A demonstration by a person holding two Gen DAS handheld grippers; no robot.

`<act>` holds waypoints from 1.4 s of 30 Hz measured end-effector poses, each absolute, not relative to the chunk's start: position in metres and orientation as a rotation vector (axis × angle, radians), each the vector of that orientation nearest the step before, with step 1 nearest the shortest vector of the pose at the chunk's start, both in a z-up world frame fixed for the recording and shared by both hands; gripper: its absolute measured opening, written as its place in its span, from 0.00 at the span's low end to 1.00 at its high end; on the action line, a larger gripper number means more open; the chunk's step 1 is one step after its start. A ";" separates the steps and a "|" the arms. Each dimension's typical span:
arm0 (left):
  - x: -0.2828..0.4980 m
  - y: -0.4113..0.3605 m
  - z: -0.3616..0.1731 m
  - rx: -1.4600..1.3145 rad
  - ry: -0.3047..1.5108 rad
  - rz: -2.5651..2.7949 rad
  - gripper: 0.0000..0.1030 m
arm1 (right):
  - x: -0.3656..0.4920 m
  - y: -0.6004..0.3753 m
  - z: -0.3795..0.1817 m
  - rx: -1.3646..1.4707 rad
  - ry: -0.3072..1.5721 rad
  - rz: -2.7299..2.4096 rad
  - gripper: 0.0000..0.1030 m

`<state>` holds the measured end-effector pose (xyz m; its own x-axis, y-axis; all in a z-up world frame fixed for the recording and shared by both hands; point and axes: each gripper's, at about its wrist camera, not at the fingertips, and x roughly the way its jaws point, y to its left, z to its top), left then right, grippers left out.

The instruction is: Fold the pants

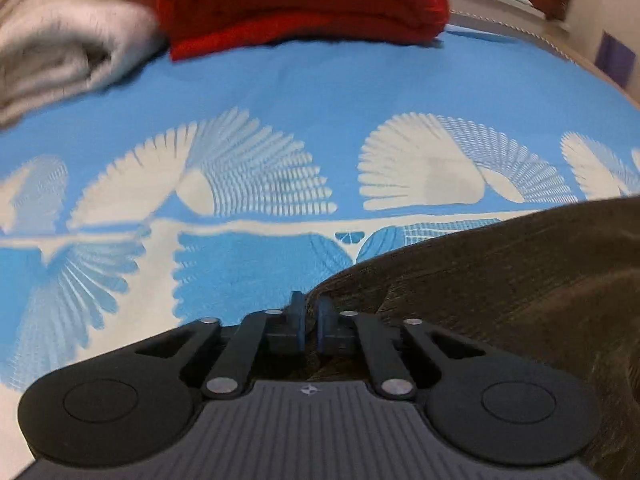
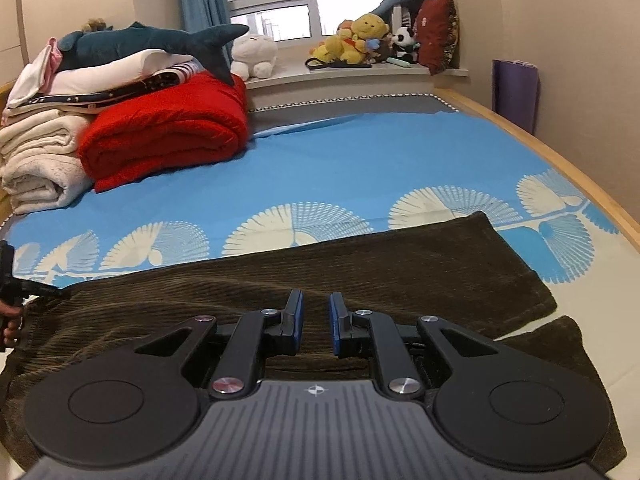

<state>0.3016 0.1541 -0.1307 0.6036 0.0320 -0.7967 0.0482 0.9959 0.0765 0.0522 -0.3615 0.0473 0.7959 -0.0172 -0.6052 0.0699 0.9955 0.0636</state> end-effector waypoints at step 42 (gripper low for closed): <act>0.103 0.232 -0.118 -0.533 1.302 0.186 0.65 | 0.030 -0.393 0.047 0.279 0.668 -0.107 0.31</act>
